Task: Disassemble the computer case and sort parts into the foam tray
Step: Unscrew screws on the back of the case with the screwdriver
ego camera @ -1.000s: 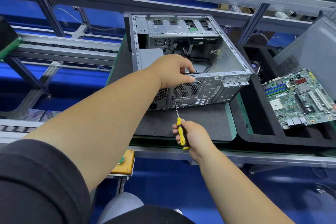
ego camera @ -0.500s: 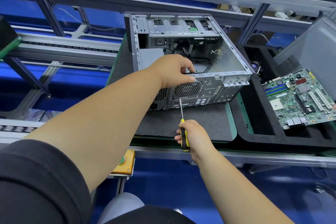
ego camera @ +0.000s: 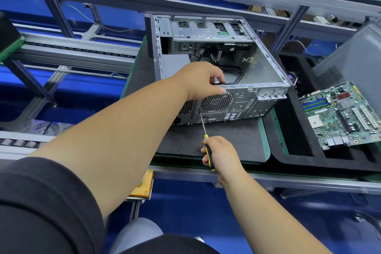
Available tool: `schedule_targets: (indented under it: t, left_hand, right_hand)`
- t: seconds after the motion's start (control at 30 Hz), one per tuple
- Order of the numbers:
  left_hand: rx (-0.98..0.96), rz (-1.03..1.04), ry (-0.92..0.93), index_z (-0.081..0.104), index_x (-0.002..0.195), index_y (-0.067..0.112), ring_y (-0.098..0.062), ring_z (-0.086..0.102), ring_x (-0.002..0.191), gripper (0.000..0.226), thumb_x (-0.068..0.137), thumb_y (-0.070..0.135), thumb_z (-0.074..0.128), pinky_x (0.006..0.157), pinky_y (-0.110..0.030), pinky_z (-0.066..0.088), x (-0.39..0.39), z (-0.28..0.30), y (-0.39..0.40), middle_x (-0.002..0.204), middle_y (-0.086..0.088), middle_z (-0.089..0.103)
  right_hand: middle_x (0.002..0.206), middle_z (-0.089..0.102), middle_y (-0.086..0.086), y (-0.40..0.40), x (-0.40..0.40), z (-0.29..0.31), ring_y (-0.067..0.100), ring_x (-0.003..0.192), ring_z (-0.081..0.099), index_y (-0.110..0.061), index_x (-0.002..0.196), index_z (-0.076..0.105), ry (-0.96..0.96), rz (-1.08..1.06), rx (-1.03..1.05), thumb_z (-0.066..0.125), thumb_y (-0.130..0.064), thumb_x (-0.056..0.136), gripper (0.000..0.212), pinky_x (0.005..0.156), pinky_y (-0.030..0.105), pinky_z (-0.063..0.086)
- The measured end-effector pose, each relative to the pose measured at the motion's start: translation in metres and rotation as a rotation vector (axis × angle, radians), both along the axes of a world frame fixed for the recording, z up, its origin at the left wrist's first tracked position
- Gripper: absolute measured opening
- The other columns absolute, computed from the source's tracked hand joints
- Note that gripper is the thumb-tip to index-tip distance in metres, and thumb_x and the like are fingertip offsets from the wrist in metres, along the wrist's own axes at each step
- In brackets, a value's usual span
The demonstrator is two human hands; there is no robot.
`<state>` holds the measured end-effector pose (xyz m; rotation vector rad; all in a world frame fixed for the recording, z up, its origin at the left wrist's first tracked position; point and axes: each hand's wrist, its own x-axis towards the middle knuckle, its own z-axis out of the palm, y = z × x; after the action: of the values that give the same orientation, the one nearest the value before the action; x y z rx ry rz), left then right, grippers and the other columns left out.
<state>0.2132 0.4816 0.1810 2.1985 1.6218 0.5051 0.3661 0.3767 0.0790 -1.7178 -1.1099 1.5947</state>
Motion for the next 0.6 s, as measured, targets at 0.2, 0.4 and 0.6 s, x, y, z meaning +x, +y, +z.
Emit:
schedule_targets:
  t: [0.2, 0.4, 0.6]
  left_hand:
    - [0.009, -0.006, 0.007, 0.068, 0.112, 0.035, -0.013, 0.056, 0.092, 0.029, 0.086, 0.049, 0.065, 0.077, -0.026, 0.043, -0.0005, -0.0001, 0.0003, 0.1, 0.009, 0.062]
    - [-0.001, -0.005, 0.002, 0.068, 0.113, 0.035, -0.013, 0.057, 0.092, 0.031, 0.086, 0.049, 0.065, 0.08, -0.028, 0.046, -0.0003, 0.0005, -0.0004, 0.1, 0.008, 0.063]
    - [-0.003, -0.001, -0.002, 0.067, 0.112, 0.035, -0.013, 0.057, 0.092, 0.031, 0.086, 0.05, 0.065, 0.078, -0.026, 0.044, 0.0003, 0.0014, -0.0012, 0.1, 0.008, 0.062]
  right_hand:
    - [0.081, 0.063, 0.004, -0.0006, 0.0015, 0.0013, 0.009, 0.049, 0.051, -0.011, 0.098, 0.063, -0.026, 0.001, 0.001, 0.049, -0.023, 0.099, 0.018, 0.049, 0.024, 0.047]
    - [0.079, 0.063, 0.004, -0.0035, 0.0005, 0.0046, 0.009, 0.05, 0.052, -0.012, 0.097, 0.064, 0.007, 0.019, 0.004, 0.05, -0.024, 0.1, 0.019, 0.047, 0.022, 0.046]
    - [0.075, 0.062, 0.003, -0.0086, -0.0011, 0.0064, 0.009, 0.051, 0.052, -0.011, 0.098, 0.065, 0.047, 0.036, 0.022, 0.049, -0.028, 0.103, 0.024, 0.048, 0.022, 0.045]
